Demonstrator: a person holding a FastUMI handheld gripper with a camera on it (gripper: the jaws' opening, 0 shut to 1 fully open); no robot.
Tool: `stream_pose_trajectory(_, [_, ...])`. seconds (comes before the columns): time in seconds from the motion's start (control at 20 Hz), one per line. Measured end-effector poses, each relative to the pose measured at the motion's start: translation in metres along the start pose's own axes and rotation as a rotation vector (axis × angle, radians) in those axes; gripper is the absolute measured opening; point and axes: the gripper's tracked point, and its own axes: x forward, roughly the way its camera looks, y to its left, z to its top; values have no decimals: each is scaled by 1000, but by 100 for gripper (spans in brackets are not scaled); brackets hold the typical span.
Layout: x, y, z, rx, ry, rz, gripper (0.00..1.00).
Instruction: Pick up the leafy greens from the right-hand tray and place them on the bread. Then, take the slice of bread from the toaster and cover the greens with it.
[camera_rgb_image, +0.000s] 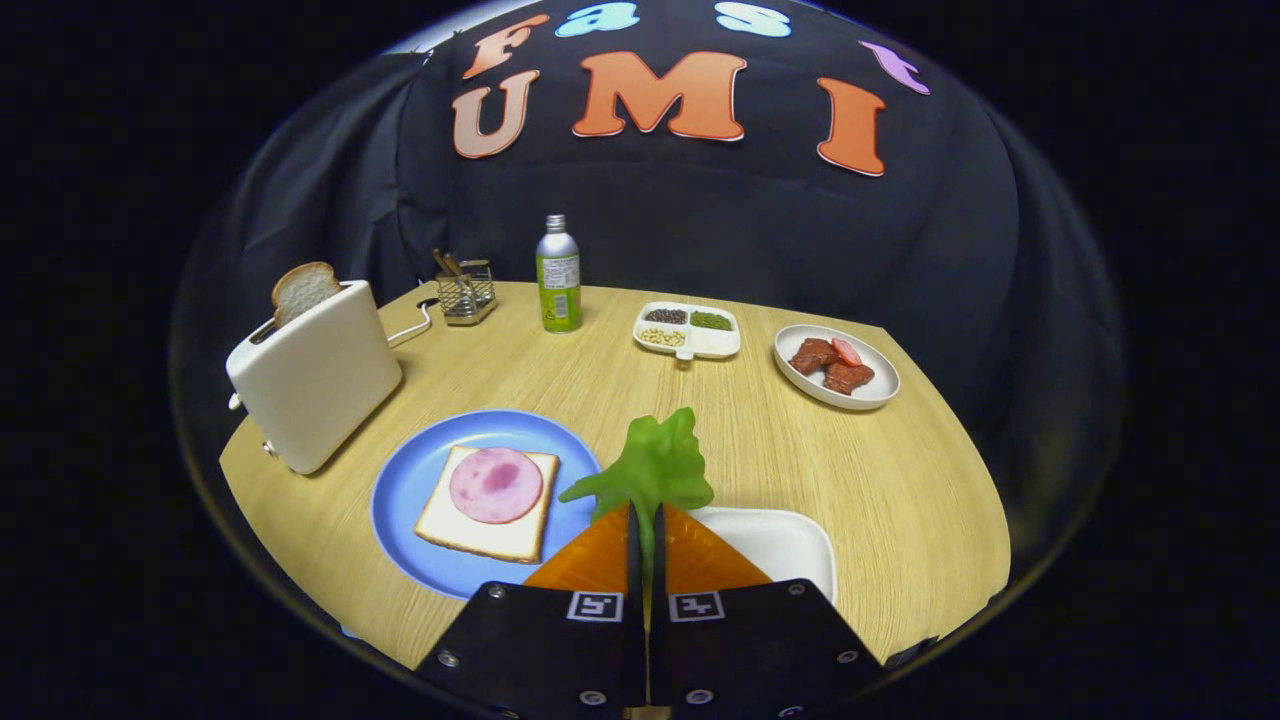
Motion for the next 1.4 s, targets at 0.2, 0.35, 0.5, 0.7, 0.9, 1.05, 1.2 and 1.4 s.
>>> stream_pose_trajectory(0.2, [-3, 27, 6, -4, -7, 38, 3])
stream_pose_trajectory(0.35, [-3, 45, 11, 2, -10, 63, 3])
stream_pose_trajectory(0.5, [-1, 61, 13, 1, -7, 87, 3])
stream_pose_trajectory(0.7, [1, 81, 12, 1, 10, 119, 3])
stream_pose_trajectory(0.9, [8, 97, 10, -2, 27, 144, 3])
stream_pose_trajectory(1.05, [15, 105, 8, -18, 41, 149, 8])
stream_pose_trajectory(1.2, [24, 106, 4, -31, 55, 132, 17])
stream_pose_trajectory(1.4, [30, 106, -2, -37, 78, 113, 26])
